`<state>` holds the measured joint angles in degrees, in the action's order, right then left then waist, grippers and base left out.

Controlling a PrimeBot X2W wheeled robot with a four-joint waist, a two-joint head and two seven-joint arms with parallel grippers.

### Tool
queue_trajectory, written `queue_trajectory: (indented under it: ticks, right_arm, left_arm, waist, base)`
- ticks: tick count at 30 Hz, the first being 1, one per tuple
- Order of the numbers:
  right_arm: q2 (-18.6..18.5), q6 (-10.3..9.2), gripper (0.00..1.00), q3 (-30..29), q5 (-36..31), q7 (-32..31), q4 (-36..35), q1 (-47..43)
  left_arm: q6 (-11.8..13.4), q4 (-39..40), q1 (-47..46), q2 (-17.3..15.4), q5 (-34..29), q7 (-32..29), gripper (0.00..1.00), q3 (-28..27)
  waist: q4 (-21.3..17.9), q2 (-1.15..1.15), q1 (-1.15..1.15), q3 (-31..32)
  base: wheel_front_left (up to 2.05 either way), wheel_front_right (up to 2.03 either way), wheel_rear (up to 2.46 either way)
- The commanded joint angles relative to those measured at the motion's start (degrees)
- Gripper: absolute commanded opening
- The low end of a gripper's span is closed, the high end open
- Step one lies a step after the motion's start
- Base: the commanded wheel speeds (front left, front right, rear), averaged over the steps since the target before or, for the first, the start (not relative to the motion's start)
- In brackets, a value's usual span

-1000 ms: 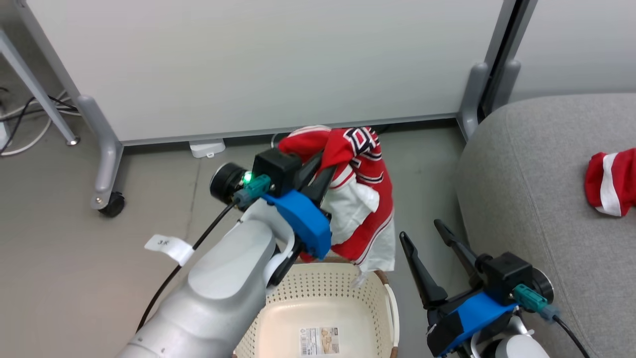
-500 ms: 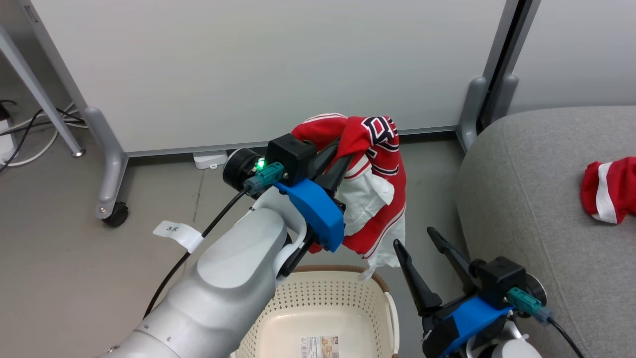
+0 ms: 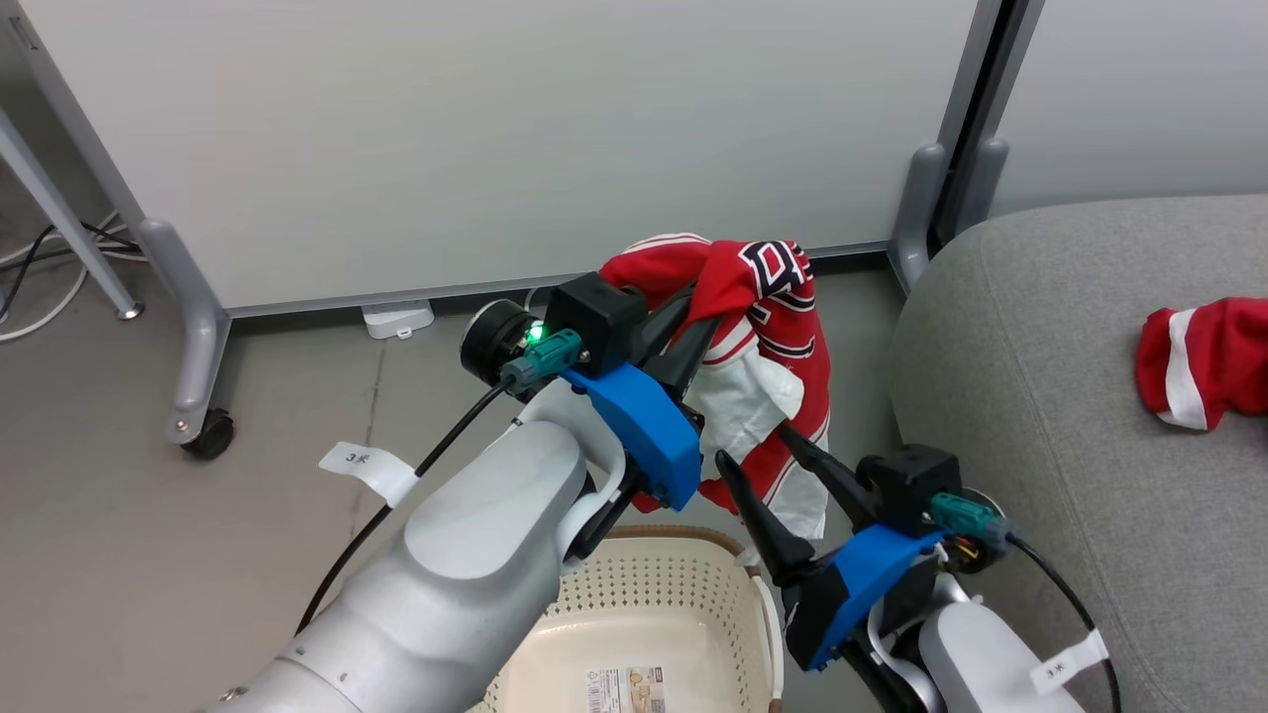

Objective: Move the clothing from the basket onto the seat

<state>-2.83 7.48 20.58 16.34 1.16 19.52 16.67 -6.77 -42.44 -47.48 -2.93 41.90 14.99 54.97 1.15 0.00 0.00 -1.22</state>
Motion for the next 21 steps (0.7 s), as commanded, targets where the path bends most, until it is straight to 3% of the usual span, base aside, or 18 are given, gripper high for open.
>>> queue_trajectory:
  ticks: [1,17,18,19,20,21]
  right_arm:
    - [-0.11,0.03,1.00,0.19,-0.05,0.30,0.63,1.10]
    - [-0.10,0.03,1.00,7.98,-1.39,6.17,18.34,15.73]
    - [-0.10,0.03,0.44,8.27,-1.26,6.46,19.14,16.05]
    - [-0.10,0.03,0.07,8.41,-1.33,6.76,19.90,16.53]
    - [-0.10,0.03,0.00,8.68,-1.62,6.93,20.57,16.98]
    - [-0.10,0.03,0.00,8.91,-1.47,7.24,21.06,17.09]
  left_arm:
    - [0.24,0.23,-1.04,0.03,0.37,0.24,0.00,0.20]
    - [0.95,2.51,-0.35,0.03,2.65,0.28,0.00,2.72]
    - [0.98,2.55,-0.28,0.01,2.81,0.28,0.00,2.92]
    - [0.99,2.53,-0.21,0.00,2.88,0.28,0.00,3.12]
    - [1.02,2.44,-0.14,0.01,2.93,0.28,0.00,3.29]
    - [1.08,2.28,-0.07,0.02,2.94,0.28,0.00,3.45]
  waist:
    - [-0.04,0.00,0.00,-0.02]
    - [0.09,0.00,0.00,0.18]
    - [0.16,0.00,0.00,0.20]
    - [0.22,0.00,0.00,0.21]
    - [0.25,0.00,0.00,0.22]
    - [0.25,0.00,0.00,0.25]
  base:
    - [0.00,0.00,0.00]
    - [0.00,0.00,0.00]
    - [0.00,0.00,0.00]
    - [0.00,0.00,0.00]
    - [0.00,0.00,0.00]
    - [0.00,0.00,0.00]
